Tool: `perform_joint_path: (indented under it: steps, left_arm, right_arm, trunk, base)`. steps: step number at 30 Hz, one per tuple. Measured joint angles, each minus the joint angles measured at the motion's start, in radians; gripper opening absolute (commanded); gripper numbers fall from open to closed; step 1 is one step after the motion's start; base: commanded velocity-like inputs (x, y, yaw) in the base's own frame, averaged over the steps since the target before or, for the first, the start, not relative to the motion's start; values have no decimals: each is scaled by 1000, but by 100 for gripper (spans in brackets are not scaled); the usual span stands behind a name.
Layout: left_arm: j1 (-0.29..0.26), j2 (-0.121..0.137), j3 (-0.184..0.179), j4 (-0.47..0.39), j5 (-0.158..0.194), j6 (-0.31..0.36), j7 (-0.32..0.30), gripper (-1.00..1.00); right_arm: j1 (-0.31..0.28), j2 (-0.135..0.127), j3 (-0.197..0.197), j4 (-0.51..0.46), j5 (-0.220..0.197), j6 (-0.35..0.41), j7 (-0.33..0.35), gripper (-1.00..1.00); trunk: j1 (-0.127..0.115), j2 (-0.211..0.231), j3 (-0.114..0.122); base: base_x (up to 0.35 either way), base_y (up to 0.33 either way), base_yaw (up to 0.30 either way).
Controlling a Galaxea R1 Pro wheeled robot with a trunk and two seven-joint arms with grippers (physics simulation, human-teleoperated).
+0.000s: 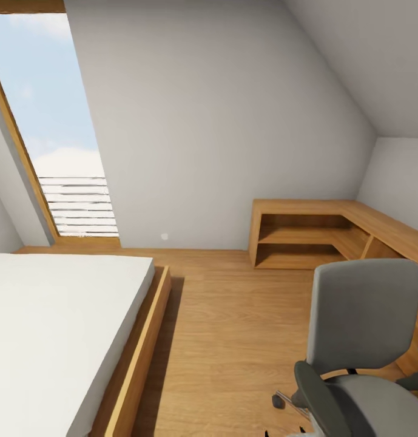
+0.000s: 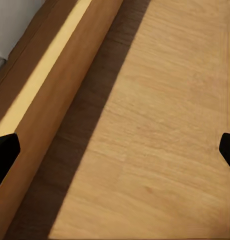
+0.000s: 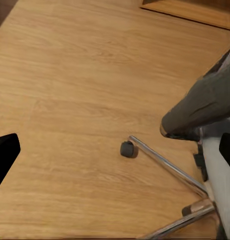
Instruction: In the bedroom, organize the workspace by keeping the computer under the desk, ensuring the monitor is on the desk, placing the keyboard on the desk next to the monitor, placing the mouse on the desk next to the keyboard, moving the folder from the swivel chair onto the desk next to the mouse, stacking the notebook on top of the folder with the pen on top of the notebook, and positioning the swivel chair next to the desk.
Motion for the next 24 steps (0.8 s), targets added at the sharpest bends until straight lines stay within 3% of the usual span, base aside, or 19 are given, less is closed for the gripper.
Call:
perform_joint_path:
  steps: [7, 11, 15, 24]
  left_arm:
    - [-54, -12, -2, -139, 3, 314, 1, 100]
    - [-95, -19, -2, -177, 9, 431, -2, 100]
    - [-125, -22, -2, -192, 25, 481, -4, 100]
    - [-143, -17, 4, -176, 49, 509, 1, 100]
  right_arm:
    - [-9, 0, -2, -168, -2, 251, 6, 100]
    - [-31, 0, -5, -219, -6, 347, 13, 100]
    - [-66, 0, -16, -232, -35, 401, 57, 100]
    - [-112, -14, -31, -146, -154, 444, 276, 100]
  trunk:
    - [27, -49, -22]
    - [42, -77, -34]
    - [58, -105, -47]
    - [92, -168, -75]
  base:
    - [0, 0, 0]
    - [0, 0, 0]
    - [0, 0, 0]
    - [0, 0, 0]
